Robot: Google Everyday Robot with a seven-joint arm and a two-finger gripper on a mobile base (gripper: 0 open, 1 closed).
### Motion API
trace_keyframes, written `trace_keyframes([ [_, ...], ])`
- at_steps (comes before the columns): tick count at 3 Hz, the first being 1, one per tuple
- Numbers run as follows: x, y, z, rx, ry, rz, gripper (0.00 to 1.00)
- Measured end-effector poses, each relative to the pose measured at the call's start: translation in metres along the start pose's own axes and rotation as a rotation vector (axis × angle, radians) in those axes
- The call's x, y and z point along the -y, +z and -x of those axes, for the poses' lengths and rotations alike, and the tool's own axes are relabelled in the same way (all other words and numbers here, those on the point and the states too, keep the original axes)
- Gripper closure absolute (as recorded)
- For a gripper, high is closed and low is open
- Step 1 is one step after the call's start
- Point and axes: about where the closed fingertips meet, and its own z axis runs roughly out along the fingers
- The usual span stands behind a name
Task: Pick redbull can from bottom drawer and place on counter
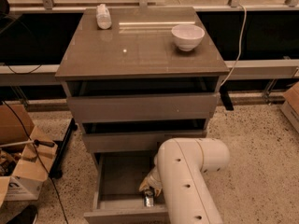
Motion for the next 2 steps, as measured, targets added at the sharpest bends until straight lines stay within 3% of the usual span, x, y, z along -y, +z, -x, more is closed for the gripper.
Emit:
trace_keyframes([
  [2, 0.0010, -0.0169, -0.0109, 0.009, 0.034, 0.049, 0.89],
])
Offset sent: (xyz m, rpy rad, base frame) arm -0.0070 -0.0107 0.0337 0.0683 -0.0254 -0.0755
